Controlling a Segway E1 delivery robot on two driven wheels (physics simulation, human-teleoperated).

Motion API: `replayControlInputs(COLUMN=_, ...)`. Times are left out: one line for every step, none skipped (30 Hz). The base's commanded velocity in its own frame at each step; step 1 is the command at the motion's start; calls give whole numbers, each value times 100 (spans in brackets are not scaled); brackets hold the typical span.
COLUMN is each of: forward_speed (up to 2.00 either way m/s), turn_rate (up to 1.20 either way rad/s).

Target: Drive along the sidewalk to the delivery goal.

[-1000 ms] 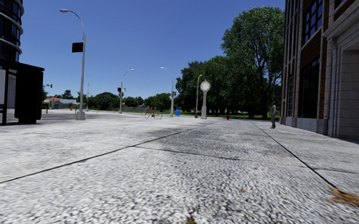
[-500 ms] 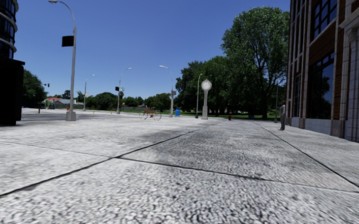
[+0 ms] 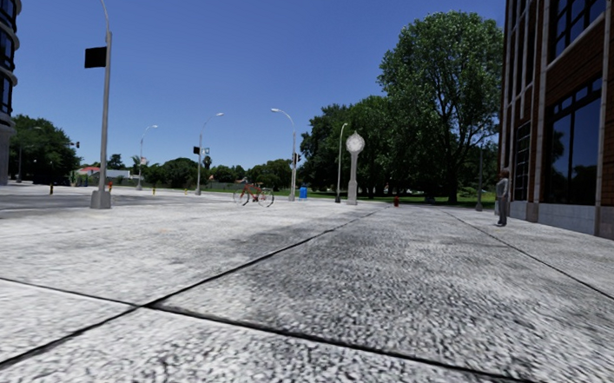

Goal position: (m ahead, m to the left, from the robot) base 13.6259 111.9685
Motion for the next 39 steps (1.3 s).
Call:
replayControlInputs(forward_speed=200, turn_rate=0)
replayControlInputs(forward_speed=200, turn_rate=0)
replayControlInputs(forward_speed=200, turn_rate=0)
replayControlInputs(forward_speed=200, turn_rate=0)
replayControlInputs(forward_speed=200, turn_rate=0)
replayControlInputs(forward_speed=200, turn_rate=0)
replayControlInputs(forward_speed=200, turn_rate=0)
replayControlInputs(forward_speed=200, turn_rate=0)
replayControlInputs(forward_speed=200, turn_rate=0)
replayControlInputs(forward_speed=200, turn_rate=0)
replayControlInputs(forward_speed=200, turn_rate=0)
replayControlInputs(forward_speed=200, turn_rate=0)
replayControlInputs(forward_speed=200, turn_rate=0)
replayControlInputs(forward_speed=200, turn_rate=0)
replayControlInputs(forward_speed=200, turn_rate=0)
replayControlInputs(forward_speed=200, turn_rate=0)
replayControlInputs(forward_speed=200, turn_rate=0)
replayControlInputs(forward_speed=200, turn_rate=0)
replayControlInputs(forward_speed=200, turn_rate=0)
replayControlInputs(forward_speed=200, turn_rate=0)
replayControlInputs(forward_speed=200, turn_rate=0)
replayControlInputs(forward_speed=200, turn_rate=0)
replayControlInputs(forward_speed=200, turn_rate=0)
replayControlInputs(forward_speed=200, turn_rate=0)
replayControlInputs(forward_speed=200, turn_rate=0)
replayControlInputs(forward_speed=200, turn_rate=0)
replayControlInputs(forward_speed=200, turn_rate=0)
replayControlInputs(forward_speed=200, turn_rate=0)
replayControlInputs(forward_speed=200, turn_rate=0)
replayControlInputs(forward_speed=200, turn_rate=0)
replayControlInputs(forward_speed=200, turn_rate=0)
replayControlInputs(forward_speed=200, turn_rate=0)
replayControlInputs(forward_speed=200, turn_rate=0)
replayControlInputs(forward_speed=200, turn_rate=0)
replayControlInputs(forward_speed=200, turn_rate=0)
replayControlInputs(forward_speed=200, turn_rate=0)
replayControlInputs(forward_speed=200, turn_rate=0)
replayControlInputs(forward_speed=200, turn_rate=0)
replayControlInputs(forward_speed=200, turn_rate=0)
